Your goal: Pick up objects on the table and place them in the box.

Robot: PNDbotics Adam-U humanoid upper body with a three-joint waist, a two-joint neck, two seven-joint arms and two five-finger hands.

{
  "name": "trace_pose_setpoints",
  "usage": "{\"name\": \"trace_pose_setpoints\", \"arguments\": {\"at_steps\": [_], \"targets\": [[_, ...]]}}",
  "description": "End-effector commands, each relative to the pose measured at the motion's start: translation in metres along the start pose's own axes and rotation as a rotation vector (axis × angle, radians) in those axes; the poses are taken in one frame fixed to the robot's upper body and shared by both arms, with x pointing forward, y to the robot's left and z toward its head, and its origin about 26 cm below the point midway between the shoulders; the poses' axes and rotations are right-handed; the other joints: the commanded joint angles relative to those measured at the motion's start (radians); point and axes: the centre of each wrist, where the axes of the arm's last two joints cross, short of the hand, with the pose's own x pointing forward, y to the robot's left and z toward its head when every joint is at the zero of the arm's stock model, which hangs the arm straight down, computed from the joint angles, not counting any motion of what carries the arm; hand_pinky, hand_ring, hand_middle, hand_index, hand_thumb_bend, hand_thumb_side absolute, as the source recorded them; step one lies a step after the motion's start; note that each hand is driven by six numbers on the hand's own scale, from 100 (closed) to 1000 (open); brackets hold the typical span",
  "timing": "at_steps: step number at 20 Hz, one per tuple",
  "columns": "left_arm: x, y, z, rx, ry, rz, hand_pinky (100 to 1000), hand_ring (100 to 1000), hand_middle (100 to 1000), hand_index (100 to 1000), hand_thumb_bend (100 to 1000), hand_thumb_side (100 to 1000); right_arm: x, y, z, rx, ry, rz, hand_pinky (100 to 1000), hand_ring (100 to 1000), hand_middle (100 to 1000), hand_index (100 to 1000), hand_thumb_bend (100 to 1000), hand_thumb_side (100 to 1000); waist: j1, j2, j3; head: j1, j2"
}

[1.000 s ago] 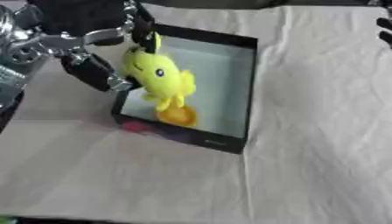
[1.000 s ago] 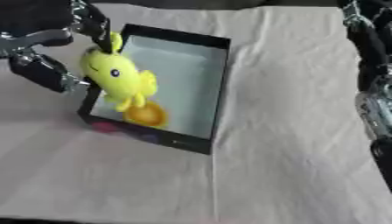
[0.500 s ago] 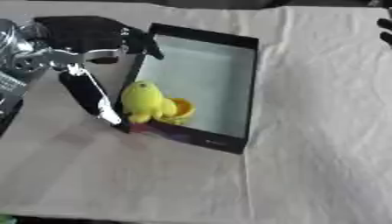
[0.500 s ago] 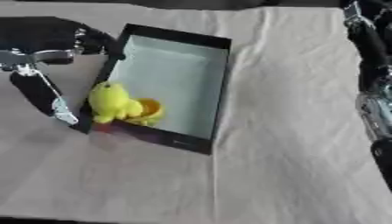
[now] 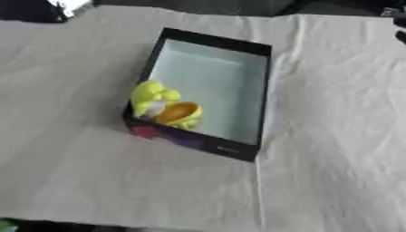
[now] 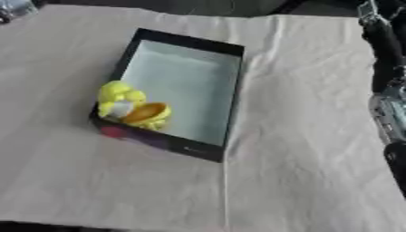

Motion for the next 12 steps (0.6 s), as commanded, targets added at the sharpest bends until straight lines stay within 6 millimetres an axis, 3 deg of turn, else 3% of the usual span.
{"name": "trace_pose_setpoints", "arguments": {"at_steps": [1,7,12], "targets": [[0.0,0.018,0.0,0.186,0.009,0.064,690,686,724,798,528,524,0.014,-0.006,-0.003,-0.012,-0.042,0.0,923,840,843,867,481,530,-0.001,-0.02,-0.001,0.0,-0.001],[-0.01,0.027,0.023,0.398,0.052,0.155,685,698,744,803,549,524,0.017,-0.01,-0.003,-0.033,-0.059,-0.008,922,839,844,867,482,526,-0.007,-0.016,0.003,-0.011,-0.002],[-0.032,0.014,0.054,0.543,0.161,0.364,706,715,767,847,608,585,0.019,-0.012,-0.003,-0.057,-0.074,-0.015,922,840,846,867,483,518,-0.008,-0.011,0.01,-0.043,-0.011]]}}
